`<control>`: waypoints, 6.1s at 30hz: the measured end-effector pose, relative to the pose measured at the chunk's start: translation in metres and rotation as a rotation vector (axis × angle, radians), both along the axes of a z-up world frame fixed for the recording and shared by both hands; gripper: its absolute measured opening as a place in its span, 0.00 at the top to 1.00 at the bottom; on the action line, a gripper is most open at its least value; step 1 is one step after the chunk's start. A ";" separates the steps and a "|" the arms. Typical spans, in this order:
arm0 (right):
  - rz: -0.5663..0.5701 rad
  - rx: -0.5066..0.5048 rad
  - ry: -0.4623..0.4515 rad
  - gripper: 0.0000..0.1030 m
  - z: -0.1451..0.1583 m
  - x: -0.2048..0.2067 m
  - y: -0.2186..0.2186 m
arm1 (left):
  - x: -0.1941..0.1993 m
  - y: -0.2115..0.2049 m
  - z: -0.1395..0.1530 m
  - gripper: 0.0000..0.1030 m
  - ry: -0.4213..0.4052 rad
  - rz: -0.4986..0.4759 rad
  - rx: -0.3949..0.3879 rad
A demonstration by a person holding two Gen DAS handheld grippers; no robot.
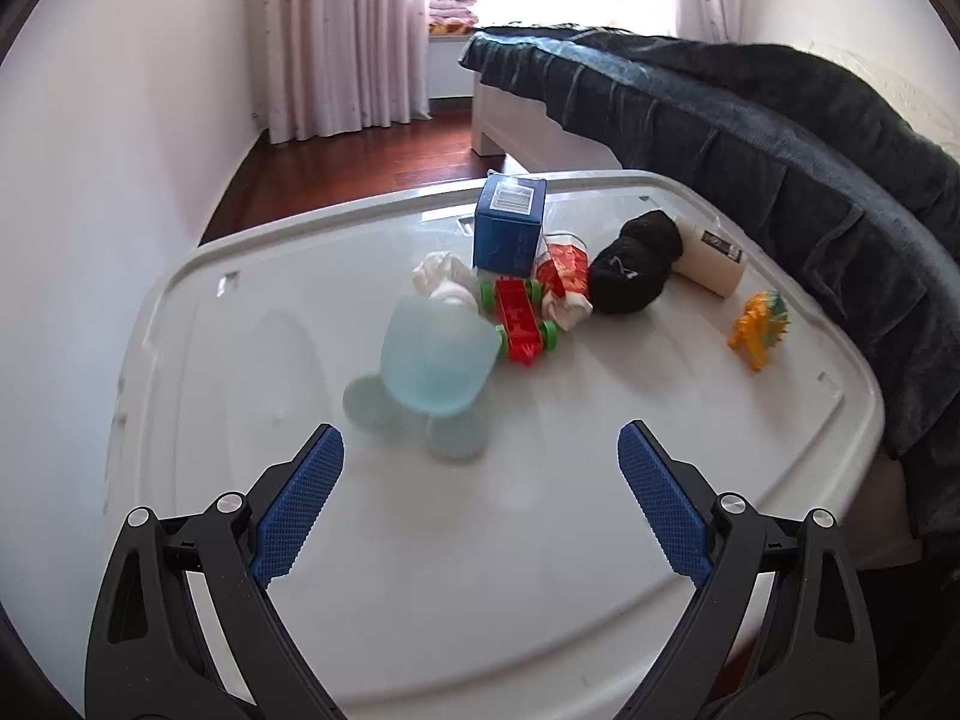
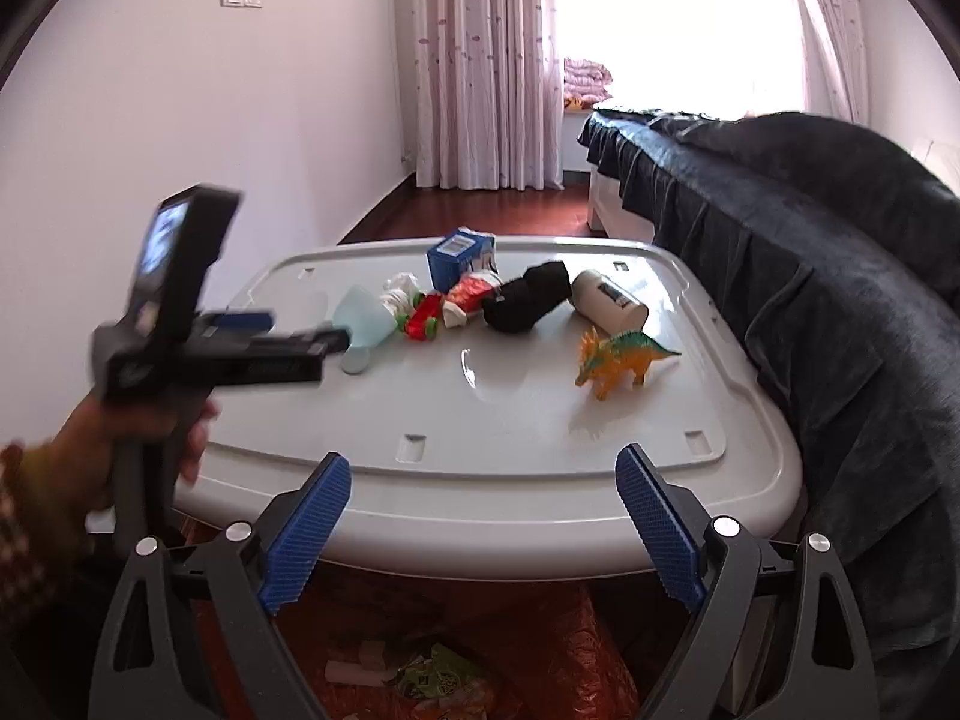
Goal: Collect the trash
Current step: 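Move the left gripper to the pale blue cup and grasp it, then grasp the white tissue bundle with the right gripper while the left holds the cup, then carry cup and tissue bundle over the bin and open both grippers, then grasp the orange-green dinosaur toy with the right gripper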
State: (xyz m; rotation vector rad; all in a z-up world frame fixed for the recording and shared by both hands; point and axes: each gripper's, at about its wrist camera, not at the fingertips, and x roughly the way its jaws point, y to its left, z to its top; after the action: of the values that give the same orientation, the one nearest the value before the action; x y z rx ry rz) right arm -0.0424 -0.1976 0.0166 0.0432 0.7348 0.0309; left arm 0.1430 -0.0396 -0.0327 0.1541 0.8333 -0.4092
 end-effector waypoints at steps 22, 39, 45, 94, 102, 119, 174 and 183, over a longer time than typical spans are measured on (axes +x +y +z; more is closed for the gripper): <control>-0.002 0.063 0.056 0.14 -0.017 0.013 -0.019 | 0.078 -0.013 -0.049 0.41 0.114 -0.002 0.076; -0.078 0.062 0.071 0.14 -0.027 0.017 -0.038 | 0.013 0.010 -0.025 0.42 0.072 0.104 0.000; -0.062 0.038 0.058 0.14 -0.026 0.015 -0.032 | -0.012 0.013 -0.018 0.42 0.072 0.108 -0.043; 0.155 -0.066 0.183 0.69 -0.054 0.155 0.092 | -0.149 0.066 0.028 0.42 -0.036 0.174 -0.144; 0.126 -0.037 0.141 0.69 -0.021 0.041 0.055 | -0.198 0.061 0.019 0.42 -0.018 0.231 -0.142; 0.101 -0.009 0.362 0.68 -0.097 -0.087 0.038 | -0.266 0.046 -0.027 0.42 0.090 0.236 -0.059; -0.400 -0.109 0.287 0.27 -0.084 0.212 -0.070 | -0.179 0.030 0.009 0.14 -0.045 0.263 -0.111; -0.310 -0.096 0.283 0.39 -0.085 0.191 -0.078 | -0.177 0.024 0.011 0.14 -0.046 0.254 -0.106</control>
State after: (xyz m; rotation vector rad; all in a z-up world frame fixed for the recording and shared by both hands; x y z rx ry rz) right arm 0.1488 -0.2759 -0.0686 0.0702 1.0042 -0.3119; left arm -0.0338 -0.0152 -0.0212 -0.0403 0.7731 -0.2094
